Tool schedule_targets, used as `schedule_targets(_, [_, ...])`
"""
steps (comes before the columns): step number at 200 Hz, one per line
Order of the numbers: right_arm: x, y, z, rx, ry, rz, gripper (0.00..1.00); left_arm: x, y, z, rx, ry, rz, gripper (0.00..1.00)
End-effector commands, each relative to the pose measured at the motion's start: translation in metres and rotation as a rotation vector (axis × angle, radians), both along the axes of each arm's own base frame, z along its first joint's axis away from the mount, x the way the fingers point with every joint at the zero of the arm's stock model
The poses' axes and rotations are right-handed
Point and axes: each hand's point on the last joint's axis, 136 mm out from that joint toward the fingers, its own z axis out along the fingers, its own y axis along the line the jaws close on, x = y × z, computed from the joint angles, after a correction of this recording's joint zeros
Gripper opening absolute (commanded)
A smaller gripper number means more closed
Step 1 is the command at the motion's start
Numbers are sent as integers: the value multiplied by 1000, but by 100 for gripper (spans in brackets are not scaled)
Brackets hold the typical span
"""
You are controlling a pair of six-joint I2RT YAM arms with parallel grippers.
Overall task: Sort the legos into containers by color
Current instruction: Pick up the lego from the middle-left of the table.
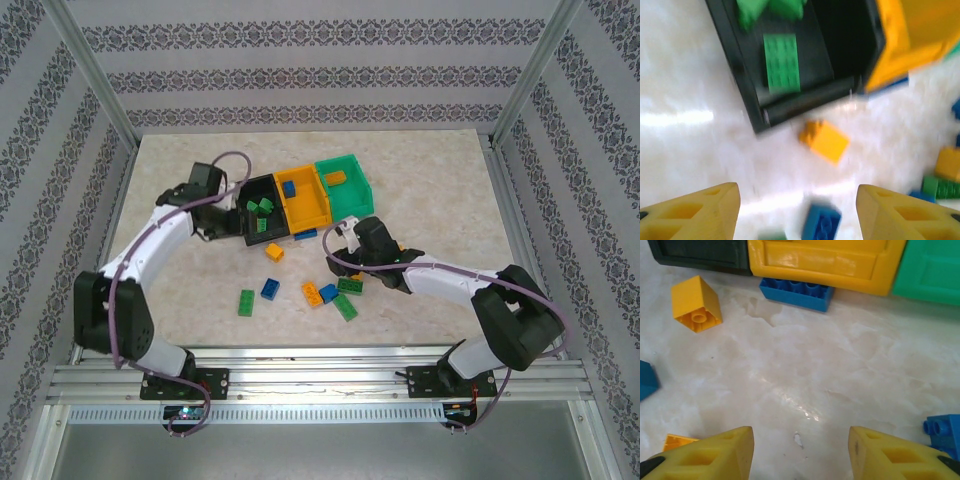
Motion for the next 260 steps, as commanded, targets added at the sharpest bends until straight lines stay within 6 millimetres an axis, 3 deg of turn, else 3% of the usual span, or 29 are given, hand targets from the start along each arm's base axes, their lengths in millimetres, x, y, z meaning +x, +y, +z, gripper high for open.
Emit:
schedule_targets(1, [19, -4, 21, 49, -99, -54, 53, -68, 1, -20, 58, 174, 47, 62])
schedule_targets(34, [20, -8, 17, 60, -88, -69, 53, -120, -16, -50, 96, 305, 43, 60])
schedule_targets(59, [20, -9, 18, 65, -86, -74, 54, -138, -15, -59, 175, 334, 49, 58])
schedule_targets(91, [19, -9, 19, 74, -85, -74, 54, -158, -24, -88, 203, 420, 22, 57])
schedule_targets(147, [20, -9, 19, 83, -82, -75, 54, -150, -7, -105, 362, 430, -37, 55])
schedule_targets(164, [20, -10, 20, 85, -84, -75, 54, -148, -11, -113, 348, 432, -39, 54])
schedule_targets(201, [20, -10, 20, 88, -83, -79, 54, -142, -23, -124, 304, 439, -44, 38])
schedule_targets(224, [20, -9, 20, 94, -80, -76, 54, -137, -22, -119, 323, 425, -51, 25])
schedule_targets(260, [20, -8, 20, 107, -71, -73, 54, -121, -15, -90, 352, 306, -33, 22])
